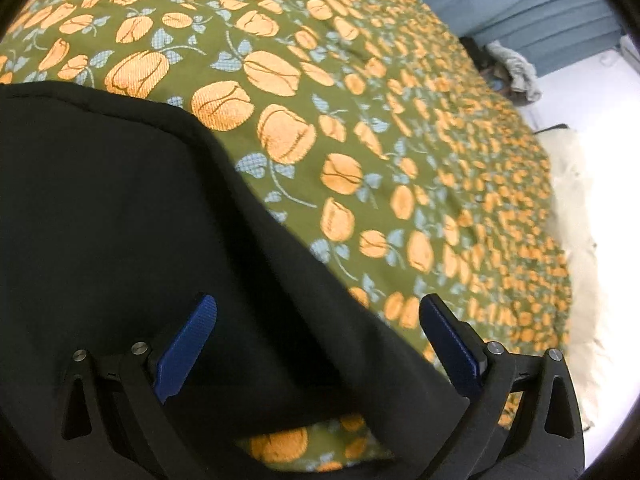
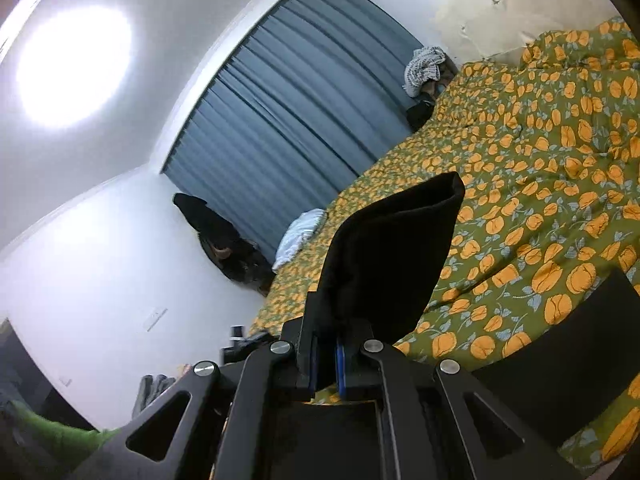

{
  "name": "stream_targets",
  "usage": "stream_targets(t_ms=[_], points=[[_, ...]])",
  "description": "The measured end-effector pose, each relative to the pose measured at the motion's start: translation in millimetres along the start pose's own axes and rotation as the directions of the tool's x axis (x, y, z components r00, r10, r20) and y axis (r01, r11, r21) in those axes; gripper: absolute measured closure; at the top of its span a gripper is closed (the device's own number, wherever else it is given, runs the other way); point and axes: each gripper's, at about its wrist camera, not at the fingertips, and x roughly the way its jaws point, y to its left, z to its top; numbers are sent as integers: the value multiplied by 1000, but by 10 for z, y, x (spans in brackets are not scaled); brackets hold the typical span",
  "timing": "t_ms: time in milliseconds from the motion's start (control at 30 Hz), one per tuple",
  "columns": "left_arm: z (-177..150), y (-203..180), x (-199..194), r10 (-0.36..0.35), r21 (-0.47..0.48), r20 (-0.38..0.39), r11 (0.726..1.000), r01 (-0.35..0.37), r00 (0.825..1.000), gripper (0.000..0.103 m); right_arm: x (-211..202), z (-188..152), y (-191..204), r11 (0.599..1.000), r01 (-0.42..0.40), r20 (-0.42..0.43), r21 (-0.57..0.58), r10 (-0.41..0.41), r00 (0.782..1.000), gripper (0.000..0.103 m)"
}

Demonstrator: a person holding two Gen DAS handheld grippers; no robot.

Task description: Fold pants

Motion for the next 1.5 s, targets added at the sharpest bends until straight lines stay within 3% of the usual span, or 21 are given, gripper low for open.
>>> stream_targets(t_ms=[33, 67, 100, 200, 300, 367, 433, 467, 533, 633, 733, 800, 933, 1167, 1300, 1500], points=[[6, 26, 29, 5, -6, 1, 1000, -5, 1000, 49, -72, 1, 1, 1000, -15, 6, 6, 15, 1000, 96], [11, 55, 56, 2, -14, -10, 1000, -2, 1000, 78, -147, 2, -26, 1000, -28, 8, 13, 28, 1000, 96], [2, 104, 72, -9, -37, -33, 999, 8, 999, 97, -183, 9, -52, 1000, -20, 5, 14, 20, 1000, 96], [-51, 115, -300, -66, -41, 45, 997, 68, 997, 98, -135, 26, -260, 997, 83, -38, 8, -83, 996, 96], [-197, -109, -1091, -67, 132, 195, 990, 42, 978, 98, 25, 68, -537, 989, 144, -64, 30, -141, 988, 96], [-538, -139, -1784, -59, 241, 322, 970, -21, 945, 97, 127, 111, -644, 991, 129, -68, 42, -126, 990, 96], [-968, 32, -2133, -49, 255, 364, 966, -49, 930, 96, 194, 138, -718, 989, 145, -85, 33, -142, 986, 96], [-1210, 161, -2180, -39, 242, 360, 969, -53, 932, 96, 220, 139, -780, 985, 170, -107, 20, -167, 980, 96], [-1655, 393, -2046, 7, 220, 323, 972, -82, 946, 95, 227, 116, -898, 974, 228, -158, -9, -227, 961, 96], [-2255, 755, -1441, 121, 203, 177, 967, -157, 977, 94, 228, -36, -1285, 931, 363, -292, -25, -354, 888, 96], [-2574, 942, -996, 148, 161, 46, 975, -154, 988, 94, 274, -290, -1686, 859, 504, -434, -93, -490, 756, 96], [-2627, 868, -969, 157, 196, 48, 967, -164, 986, 94, 296, -443, -1826, 814, 559, -483, -162, -559, 674, 96], [-2571, 788, -994, 137, 219, 41, 965, -143, 990, 92, 254, -422, -1835, 791, 582, -465, -190, -594, 656, 96], [-2725, 513, -809, 131, 296, 11, 947, -128, 991, 89, 184, -235, -2008, 700, 672, -412, -243, -701, 582, 96], [-2834, 363, -736, 143, 362, 2, 922, -134, 990, 88, 47, -187, -2122, 673, 716, -405, -187, -717, 568, 96], [-2878, 438, -786, 109, 340, -12, 935, -98, 994, 91, 5, -205, -2162, 660, 731, -410, -176, -724, 555, 96]])
